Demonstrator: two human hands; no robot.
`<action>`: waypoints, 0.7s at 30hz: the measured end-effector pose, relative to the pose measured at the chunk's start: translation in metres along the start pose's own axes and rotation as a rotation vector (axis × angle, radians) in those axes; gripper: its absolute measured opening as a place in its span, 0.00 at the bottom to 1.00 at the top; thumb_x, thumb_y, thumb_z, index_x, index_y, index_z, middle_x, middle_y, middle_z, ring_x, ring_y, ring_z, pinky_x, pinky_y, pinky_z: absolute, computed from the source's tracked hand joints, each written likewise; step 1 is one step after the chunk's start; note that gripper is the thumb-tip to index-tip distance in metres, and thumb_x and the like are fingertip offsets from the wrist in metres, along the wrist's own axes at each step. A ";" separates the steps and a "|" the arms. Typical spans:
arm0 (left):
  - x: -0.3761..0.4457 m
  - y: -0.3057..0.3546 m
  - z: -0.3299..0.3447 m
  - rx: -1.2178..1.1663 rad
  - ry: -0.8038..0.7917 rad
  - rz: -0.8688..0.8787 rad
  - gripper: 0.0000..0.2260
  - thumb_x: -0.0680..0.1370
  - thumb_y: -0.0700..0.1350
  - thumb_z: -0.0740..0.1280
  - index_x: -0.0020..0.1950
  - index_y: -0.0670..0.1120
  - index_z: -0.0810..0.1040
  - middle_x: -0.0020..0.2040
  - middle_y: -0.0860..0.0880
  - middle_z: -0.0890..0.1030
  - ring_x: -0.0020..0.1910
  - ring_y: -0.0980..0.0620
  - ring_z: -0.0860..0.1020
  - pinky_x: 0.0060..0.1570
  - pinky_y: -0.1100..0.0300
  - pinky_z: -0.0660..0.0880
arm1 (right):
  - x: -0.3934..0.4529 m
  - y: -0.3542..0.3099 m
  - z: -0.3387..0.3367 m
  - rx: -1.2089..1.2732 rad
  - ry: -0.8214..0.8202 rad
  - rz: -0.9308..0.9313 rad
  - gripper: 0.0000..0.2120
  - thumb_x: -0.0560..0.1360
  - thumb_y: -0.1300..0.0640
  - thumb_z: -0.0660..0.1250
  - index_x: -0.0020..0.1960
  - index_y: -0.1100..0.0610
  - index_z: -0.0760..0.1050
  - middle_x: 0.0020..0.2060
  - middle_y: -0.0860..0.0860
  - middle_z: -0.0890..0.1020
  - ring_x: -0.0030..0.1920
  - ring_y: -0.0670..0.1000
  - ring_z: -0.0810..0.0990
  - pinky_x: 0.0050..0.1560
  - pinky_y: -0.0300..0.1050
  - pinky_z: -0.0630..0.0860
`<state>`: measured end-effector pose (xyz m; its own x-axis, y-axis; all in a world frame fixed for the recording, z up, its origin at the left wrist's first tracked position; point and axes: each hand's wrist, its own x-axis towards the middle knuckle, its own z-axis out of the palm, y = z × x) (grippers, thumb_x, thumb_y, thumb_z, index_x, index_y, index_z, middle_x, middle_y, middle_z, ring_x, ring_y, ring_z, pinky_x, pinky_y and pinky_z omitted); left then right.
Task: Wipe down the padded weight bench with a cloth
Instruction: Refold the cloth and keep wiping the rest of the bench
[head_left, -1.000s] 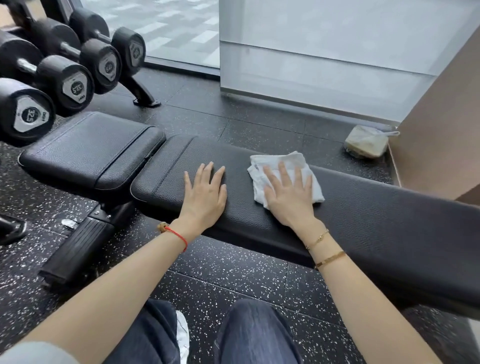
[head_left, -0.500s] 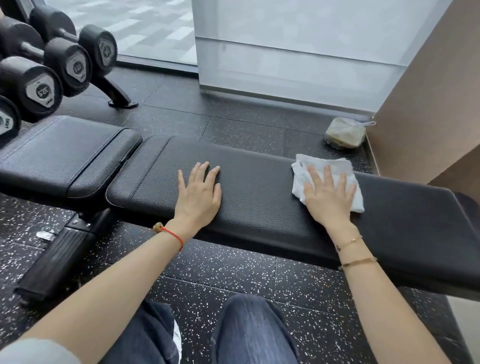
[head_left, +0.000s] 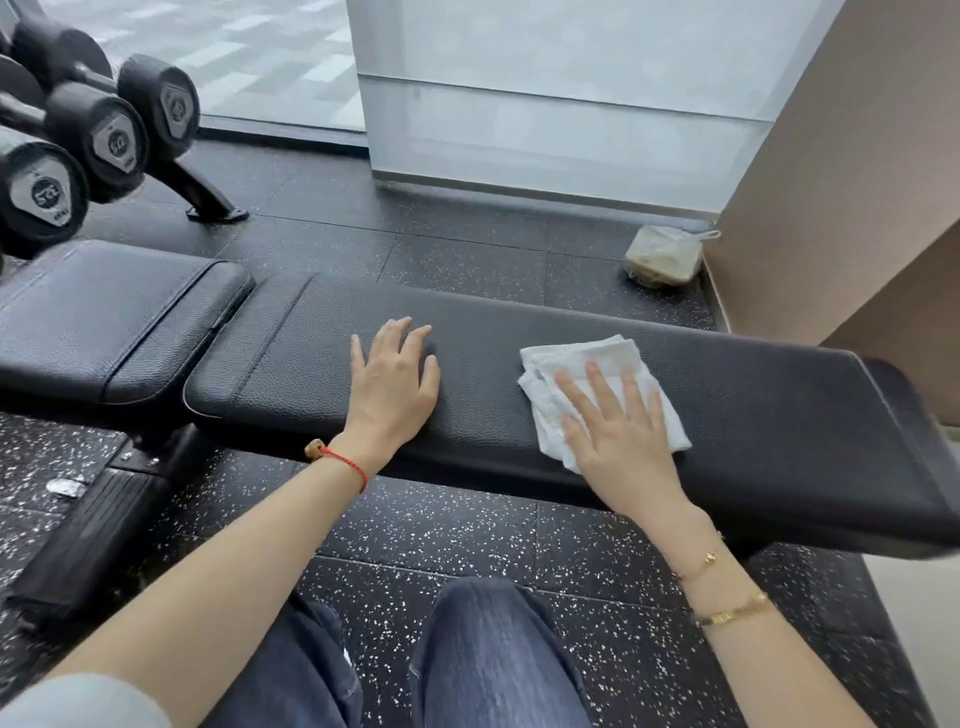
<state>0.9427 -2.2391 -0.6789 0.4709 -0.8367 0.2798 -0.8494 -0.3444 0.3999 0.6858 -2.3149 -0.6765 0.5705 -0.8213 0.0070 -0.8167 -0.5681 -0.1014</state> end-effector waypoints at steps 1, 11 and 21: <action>-0.001 0.007 0.002 0.001 -0.010 0.021 0.20 0.82 0.49 0.57 0.73 0.47 0.68 0.75 0.46 0.66 0.77 0.48 0.60 0.76 0.39 0.48 | 0.000 0.017 -0.002 -0.006 0.000 0.060 0.25 0.82 0.42 0.43 0.78 0.35 0.43 0.80 0.46 0.47 0.79 0.59 0.45 0.76 0.60 0.37; -0.012 0.077 0.021 -0.089 -0.075 0.208 0.20 0.82 0.48 0.57 0.74 0.48 0.68 0.74 0.48 0.67 0.77 0.50 0.59 0.77 0.41 0.49 | 0.002 0.040 -0.011 0.028 0.000 0.256 0.25 0.82 0.43 0.46 0.79 0.36 0.45 0.80 0.48 0.46 0.79 0.61 0.43 0.75 0.62 0.36; -0.021 0.145 0.062 0.024 -0.173 0.251 0.19 0.82 0.50 0.54 0.73 0.50 0.66 0.74 0.48 0.65 0.76 0.43 0.57 0.75 0.35 0.50 | -0.053 0.138 -0.014 -0.021 0.035 0.451 0.25 0.81 0.41 0.43 0.78 0.35 0.44 0.80 0.48 0.48 0.78 0.61 0.46 0.76 0.60 0.39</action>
<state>0.7949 -2.2976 -0.6815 0.1992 -0.9564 0.2137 -0.9405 -0.1254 0.3158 0.5422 -2.3506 -0.6764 0.1537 -0.9881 0.0003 -0.9848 -0.1532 -0.0821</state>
